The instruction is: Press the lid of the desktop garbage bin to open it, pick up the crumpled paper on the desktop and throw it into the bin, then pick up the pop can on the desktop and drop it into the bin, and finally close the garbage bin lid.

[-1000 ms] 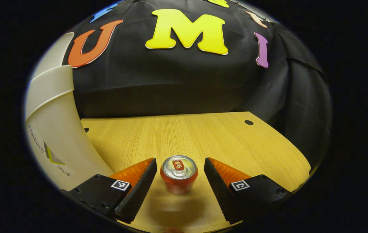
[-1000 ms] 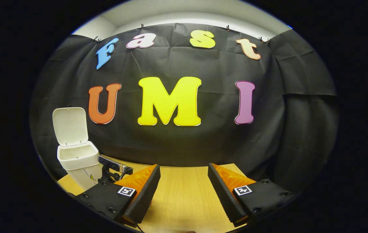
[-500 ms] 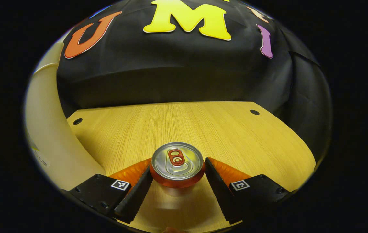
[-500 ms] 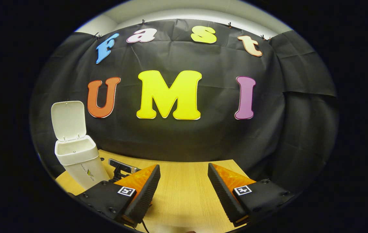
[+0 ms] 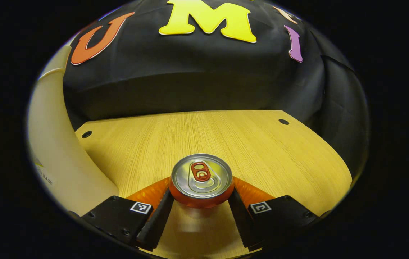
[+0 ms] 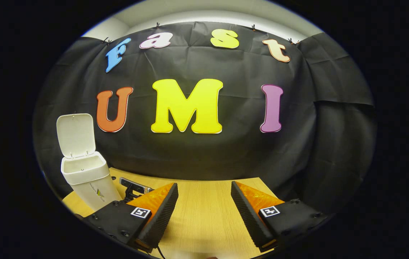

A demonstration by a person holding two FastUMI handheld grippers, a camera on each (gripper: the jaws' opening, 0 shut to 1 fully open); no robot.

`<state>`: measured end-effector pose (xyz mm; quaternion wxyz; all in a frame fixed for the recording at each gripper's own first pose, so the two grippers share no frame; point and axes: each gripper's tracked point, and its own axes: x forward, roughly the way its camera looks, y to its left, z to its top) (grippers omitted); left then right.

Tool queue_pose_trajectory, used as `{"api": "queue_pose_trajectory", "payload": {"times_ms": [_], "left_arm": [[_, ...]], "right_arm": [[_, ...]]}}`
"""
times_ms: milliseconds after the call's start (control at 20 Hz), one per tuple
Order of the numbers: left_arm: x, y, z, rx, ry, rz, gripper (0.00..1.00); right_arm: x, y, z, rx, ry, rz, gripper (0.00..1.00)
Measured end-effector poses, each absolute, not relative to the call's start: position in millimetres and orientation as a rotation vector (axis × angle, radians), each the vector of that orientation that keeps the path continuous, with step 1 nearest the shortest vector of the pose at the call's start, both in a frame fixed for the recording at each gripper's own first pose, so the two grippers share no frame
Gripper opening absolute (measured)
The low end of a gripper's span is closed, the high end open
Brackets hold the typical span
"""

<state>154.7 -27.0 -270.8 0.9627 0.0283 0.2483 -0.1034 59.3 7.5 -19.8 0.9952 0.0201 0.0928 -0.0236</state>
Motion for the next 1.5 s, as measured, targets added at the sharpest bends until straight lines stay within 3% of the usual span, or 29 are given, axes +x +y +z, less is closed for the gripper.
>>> {"api": "queue_pose_trajectory", "payload": {"times_ms": [100, 150, 200, 250, 700, 1500], "left_arm": [[149.9, -24.8, -258.5, 0.063, 0.476, -0.215, 0.84], [146.3, -24.8, -251.3, 0.069, 0.461, -0.218, 0.91], [144.9, -24.7, -241.8, 0.075, 0.436, -0.219, 0.83], [142.4, -25.6, -231.6, 0.074, 0.415, -0.224, 0.83], [130.7, -24.7, -140.1, 0.027, 0.283, -0.24, 0.83], [115.7, 18.1, -7.5, 0.061, 0.079, -0.158, 0.82]], "right_arm": [[58.9, 7.9, -19.6, 0.047, 0.184, -0.044, 0.94], [59.4, 8.8, -19.7, 0.051, 0.183, -0.041, 0.94], [59.6, 9.7, -18.9, 0.054, 0.181, -0.038, 0.94], [59.6, 10.3, -18.1, 0.057, 0.179, -0.035, 0.94], [58.6, 15.6, -16.2, 0.082, 0.167, -0.013, 0.94], [61.3, 17.4, -10.3, 0.125, 0.141, -0.018, 0.92]]}}
